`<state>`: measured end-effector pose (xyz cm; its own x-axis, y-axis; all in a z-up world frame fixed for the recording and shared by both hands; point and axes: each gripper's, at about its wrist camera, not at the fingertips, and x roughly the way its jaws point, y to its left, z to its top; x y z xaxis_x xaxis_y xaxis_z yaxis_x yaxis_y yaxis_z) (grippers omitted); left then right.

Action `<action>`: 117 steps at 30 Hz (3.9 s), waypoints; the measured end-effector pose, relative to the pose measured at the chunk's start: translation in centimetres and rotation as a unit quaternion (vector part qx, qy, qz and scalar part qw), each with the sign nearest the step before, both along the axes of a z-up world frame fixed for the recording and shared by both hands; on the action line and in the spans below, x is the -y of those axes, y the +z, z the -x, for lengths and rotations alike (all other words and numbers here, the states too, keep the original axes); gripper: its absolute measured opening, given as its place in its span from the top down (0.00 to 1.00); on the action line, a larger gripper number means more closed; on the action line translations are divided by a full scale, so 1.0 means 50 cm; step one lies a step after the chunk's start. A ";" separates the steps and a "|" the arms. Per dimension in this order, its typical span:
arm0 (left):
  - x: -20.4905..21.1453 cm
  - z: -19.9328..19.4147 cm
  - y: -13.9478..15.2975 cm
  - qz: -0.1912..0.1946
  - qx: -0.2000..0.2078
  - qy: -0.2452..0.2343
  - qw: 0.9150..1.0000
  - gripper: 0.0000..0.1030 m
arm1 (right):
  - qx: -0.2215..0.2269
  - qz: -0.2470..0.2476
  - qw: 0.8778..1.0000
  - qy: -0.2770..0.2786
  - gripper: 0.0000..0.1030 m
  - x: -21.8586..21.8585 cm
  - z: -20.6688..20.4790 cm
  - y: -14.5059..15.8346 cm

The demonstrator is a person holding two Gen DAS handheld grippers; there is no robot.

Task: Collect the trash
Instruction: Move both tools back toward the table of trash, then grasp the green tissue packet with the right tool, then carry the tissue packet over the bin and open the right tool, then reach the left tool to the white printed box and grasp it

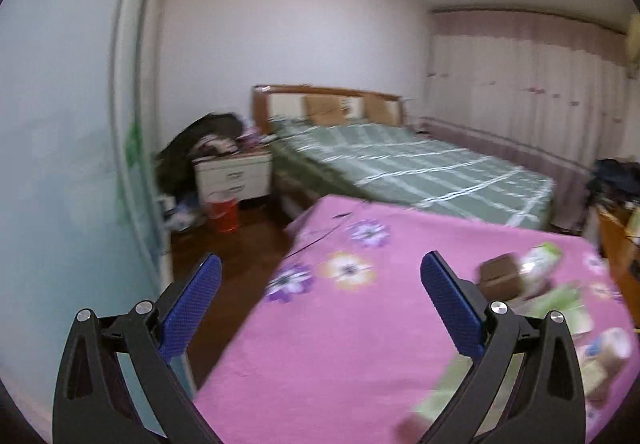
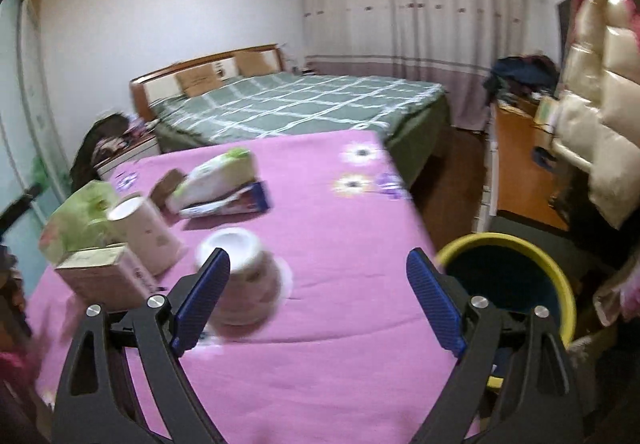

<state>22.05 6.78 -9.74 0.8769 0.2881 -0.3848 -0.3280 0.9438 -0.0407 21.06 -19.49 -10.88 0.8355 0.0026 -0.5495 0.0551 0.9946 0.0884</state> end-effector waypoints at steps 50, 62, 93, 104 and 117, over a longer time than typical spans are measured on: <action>-0.056 0.012 -0.047 0.002 -0.015 0.113 0.993 0.05 | 0.093 -0.089 0.985 0.111 0.97 -0.181 -0.074 0.188; -0.051 0.012 -0.045 -0.005 -0.014 0.110 0.994 0.05 | 0.052 -0.040 0.985 -0.160 0.97 0.185 -0.009 0.092; 0.032 0.042 -0.051 -0.001 -0.078 -0.083 0.994 0.05 | 0.015 0.029 0.987 -0.156 0.50 0.168 -0.133 -0.060; 0.063 0.040 -0.098 0.010 -0.165 -0.097 0.981 0.05 | 0.020 0.023 0.988 -0.154 0.46 0.168 -0.131 -0.056; 0.228 0.077 -0.130 -0.028 -0.212 -0.274 0.938 0.06 | 0.018 0.002 0.988 -0.151 0.45 0.179 -0.133 -0.057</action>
